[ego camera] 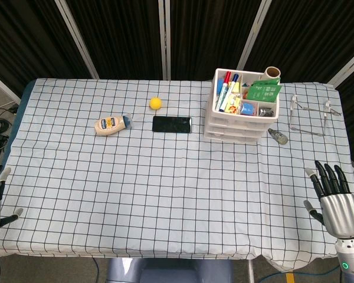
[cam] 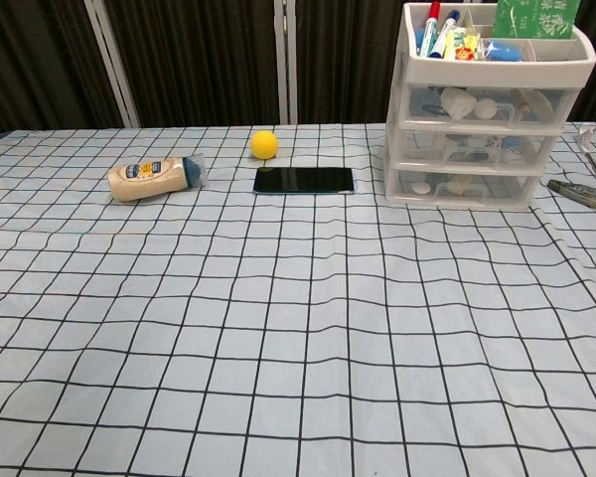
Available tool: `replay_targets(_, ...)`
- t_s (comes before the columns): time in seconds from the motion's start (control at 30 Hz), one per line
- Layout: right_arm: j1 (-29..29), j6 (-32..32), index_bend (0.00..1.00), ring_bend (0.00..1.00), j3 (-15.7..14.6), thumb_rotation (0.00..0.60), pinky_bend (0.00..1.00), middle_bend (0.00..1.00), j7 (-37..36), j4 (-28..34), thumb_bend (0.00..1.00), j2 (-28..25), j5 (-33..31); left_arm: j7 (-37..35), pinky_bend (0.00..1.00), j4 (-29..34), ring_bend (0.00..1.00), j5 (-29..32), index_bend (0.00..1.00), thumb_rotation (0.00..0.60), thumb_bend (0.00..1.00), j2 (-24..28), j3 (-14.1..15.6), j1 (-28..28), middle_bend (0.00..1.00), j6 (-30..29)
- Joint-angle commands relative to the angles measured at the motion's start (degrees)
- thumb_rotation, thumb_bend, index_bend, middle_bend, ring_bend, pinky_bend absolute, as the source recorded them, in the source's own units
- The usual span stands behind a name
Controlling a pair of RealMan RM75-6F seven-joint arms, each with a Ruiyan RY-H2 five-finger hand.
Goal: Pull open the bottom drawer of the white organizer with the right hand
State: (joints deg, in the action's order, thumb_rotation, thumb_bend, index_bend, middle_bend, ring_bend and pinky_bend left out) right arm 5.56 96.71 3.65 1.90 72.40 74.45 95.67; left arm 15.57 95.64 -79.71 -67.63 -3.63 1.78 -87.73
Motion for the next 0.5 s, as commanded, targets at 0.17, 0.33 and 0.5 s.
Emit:
replay_targets(0.17,-0.03,-0.14,0.11,0.0,-0.23,0.6,0.0,0.0,-0.23,0.17,0.11,-0.17,0.15,0.15,0.0,0.09,0.0,0.23,0.0,0.6,0.04,0.05,-0.03,-0.04,0.0,0.03)
replay_targets(0.33,-0.09,0.11,0.11,0.0,-0.26,0.6,0.0,0.0,-0.48,1.09,0.11,-0.51,0.35,0.22,0.0,0.49,0.0,-0.62,0.0,0.6,0.04,0.24,0.13,-0.27,0.0,-0.76)
replay_targets(0.5,-0.04,-0.04,0.11,0.0,-0.29,0.6,0.0,0.0,-0.58,1.53,0.11,-0.71,0.38,0.26,0.0,0.73,0.0,-0.98,0.0,0.6,0.04,0.36,0.21,-0.46,0.0,-1.2)
